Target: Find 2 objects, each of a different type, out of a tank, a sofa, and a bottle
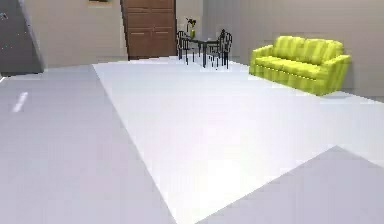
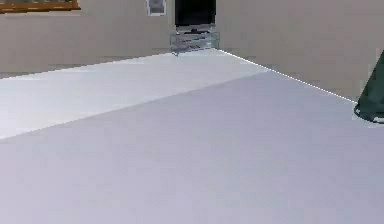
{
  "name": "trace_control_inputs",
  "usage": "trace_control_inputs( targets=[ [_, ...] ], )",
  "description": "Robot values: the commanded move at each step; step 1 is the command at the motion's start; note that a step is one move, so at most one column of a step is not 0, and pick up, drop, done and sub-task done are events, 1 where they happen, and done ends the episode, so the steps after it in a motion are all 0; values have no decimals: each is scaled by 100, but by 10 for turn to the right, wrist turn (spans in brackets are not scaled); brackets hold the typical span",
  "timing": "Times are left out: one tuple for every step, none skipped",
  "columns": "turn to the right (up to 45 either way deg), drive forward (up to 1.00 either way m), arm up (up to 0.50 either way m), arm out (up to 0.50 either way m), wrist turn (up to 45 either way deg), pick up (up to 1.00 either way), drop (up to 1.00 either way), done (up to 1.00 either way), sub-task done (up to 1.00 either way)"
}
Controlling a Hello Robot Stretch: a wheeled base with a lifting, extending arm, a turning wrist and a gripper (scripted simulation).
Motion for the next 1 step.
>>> trace_control_inputs(
  targets=[
    [450,0,0,0,0,0,0,0,0]
  ],
)
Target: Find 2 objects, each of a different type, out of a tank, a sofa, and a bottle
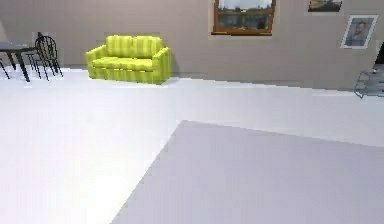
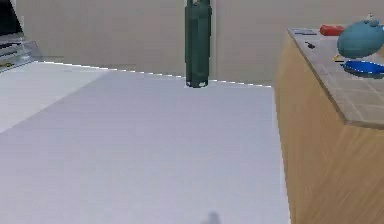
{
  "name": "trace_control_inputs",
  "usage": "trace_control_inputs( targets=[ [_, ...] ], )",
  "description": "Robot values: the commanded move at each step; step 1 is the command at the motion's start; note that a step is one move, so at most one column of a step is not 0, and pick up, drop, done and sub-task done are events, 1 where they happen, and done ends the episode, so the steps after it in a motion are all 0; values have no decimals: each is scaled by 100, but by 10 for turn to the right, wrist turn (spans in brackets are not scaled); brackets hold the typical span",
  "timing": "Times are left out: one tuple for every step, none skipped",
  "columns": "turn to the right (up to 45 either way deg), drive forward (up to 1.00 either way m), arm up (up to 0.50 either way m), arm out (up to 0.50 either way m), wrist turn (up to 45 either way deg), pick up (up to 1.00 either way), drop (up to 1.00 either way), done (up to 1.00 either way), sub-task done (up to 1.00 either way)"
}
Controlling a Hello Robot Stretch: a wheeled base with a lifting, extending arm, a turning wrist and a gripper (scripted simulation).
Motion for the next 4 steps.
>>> trace_control_inputs(
  targets=[
    [450,0,0,0,0,0,0,0,0],
    [450,0,0,0,0,0,0,0,0],
    [90,0,0,0,0,0,0,0,0],
    [0,75,0,0,0,0,0,0,0]
  ],
)
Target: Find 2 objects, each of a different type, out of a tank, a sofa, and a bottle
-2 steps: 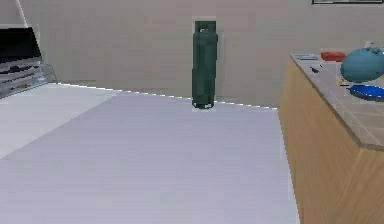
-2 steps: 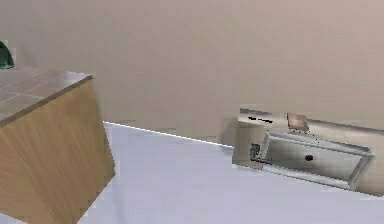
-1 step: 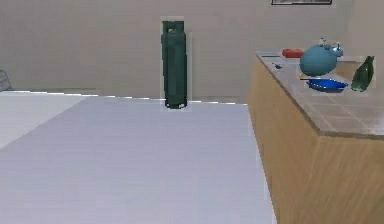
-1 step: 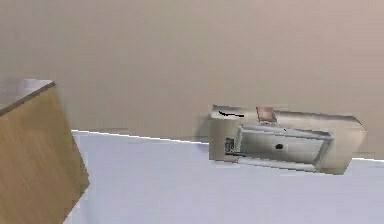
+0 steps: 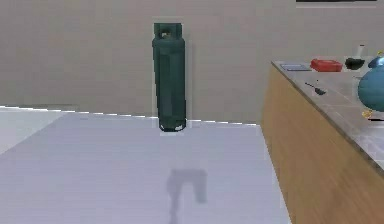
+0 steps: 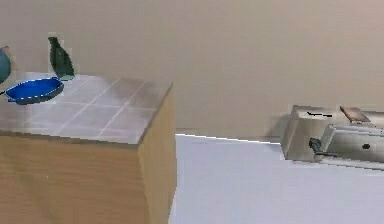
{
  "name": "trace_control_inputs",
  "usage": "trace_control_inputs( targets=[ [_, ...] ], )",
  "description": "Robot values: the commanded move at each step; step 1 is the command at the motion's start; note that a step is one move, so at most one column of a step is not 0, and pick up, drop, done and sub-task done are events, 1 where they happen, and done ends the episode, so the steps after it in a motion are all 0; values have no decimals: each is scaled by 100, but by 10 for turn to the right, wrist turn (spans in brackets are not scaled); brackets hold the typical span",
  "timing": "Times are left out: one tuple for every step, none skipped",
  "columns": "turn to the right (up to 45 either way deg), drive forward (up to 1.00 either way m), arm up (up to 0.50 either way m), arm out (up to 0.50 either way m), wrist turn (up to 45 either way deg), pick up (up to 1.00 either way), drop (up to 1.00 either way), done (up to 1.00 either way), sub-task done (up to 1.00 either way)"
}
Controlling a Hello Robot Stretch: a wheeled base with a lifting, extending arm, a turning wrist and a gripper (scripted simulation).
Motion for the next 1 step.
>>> trace_control_inputs(
  targets=[
    [90,0,0,0,0,0,0,0,0]
  ],
)
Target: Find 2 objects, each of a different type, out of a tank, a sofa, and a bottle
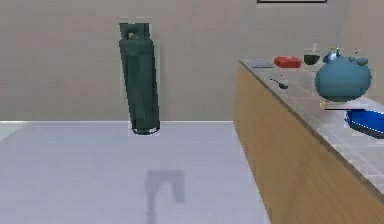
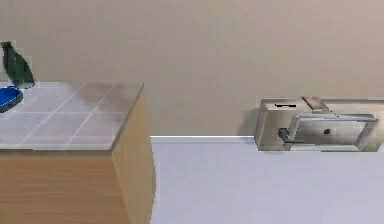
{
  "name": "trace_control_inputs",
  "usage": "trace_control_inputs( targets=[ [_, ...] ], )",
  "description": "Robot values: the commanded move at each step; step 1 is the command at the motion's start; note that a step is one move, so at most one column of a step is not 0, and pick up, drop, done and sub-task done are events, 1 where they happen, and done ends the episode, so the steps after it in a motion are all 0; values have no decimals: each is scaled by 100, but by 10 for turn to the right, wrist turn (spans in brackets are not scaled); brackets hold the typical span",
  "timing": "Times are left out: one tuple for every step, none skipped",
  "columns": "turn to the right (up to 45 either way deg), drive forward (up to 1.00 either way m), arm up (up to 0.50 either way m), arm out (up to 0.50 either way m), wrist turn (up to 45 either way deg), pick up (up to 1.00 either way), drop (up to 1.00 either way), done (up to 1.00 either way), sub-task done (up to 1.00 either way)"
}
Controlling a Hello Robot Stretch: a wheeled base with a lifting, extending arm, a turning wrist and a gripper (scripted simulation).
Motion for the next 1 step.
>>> trace_control_inputs(
  targets=[
    [0,60,0,0,0,0,0,0,0]
  ],
)
